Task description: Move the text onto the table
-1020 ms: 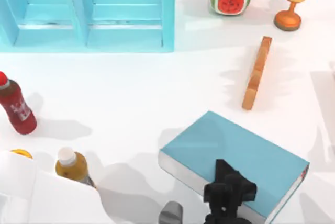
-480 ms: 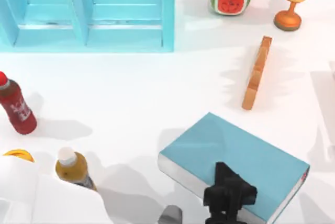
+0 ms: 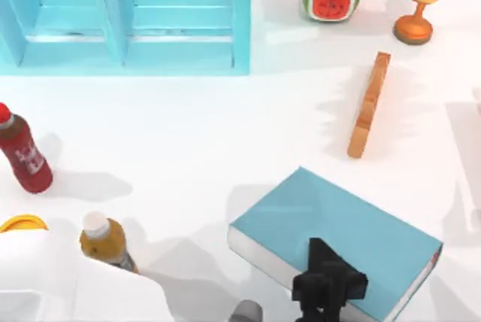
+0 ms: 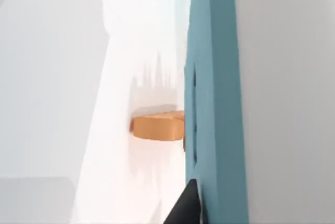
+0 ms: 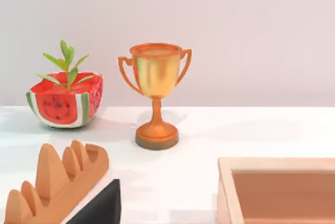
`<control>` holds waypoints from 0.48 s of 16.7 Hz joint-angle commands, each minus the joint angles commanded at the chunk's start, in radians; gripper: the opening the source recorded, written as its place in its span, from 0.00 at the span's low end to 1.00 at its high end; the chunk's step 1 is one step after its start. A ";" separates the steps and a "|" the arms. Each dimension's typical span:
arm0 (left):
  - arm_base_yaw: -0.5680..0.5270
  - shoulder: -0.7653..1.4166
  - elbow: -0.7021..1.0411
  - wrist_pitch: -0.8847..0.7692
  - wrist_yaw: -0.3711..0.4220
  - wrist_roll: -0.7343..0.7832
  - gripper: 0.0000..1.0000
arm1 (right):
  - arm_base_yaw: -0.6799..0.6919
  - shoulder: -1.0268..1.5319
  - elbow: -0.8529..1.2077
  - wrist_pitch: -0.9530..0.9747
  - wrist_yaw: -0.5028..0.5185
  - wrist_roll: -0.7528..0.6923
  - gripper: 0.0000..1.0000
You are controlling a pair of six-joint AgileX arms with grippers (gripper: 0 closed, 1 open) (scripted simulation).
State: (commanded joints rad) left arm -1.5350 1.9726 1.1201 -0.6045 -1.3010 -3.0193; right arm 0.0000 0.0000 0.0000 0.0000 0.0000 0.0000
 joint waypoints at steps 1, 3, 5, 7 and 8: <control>0.000 0.008 -0.005 0.011 0.000 0.001 0.00 | 0.000 0.000 0.000 0.000 0.000 0.000 1.00; 0.000 0.024 -0.016 0.042 0.001 0.003 0.00 | 0.000 0.000 0.000 0.000 0.000 0.000 1.00; 0.000 0.041 -0.027 0.069 0.001 0.004 0.00 | 0.000 0.000 0.000 0.000 0.000 0.000 1.00; 0.001 0.043 -0.028 0.071 0.001 0.004 0.00 | 0.000 0.000 0.000 0.000 0.000 0.000 1.00; 0.001 0.043 -0.028 0.071 0.001 0.004 0.00 | 0.000 0.000 0.000 0.000 0.000 0.000 1.00</control>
State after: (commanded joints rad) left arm -1.5344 2.0153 1.0918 -0.5335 -1.2997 -3.0154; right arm 0.0000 0.0000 0.0000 0.0000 0.0000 0.0000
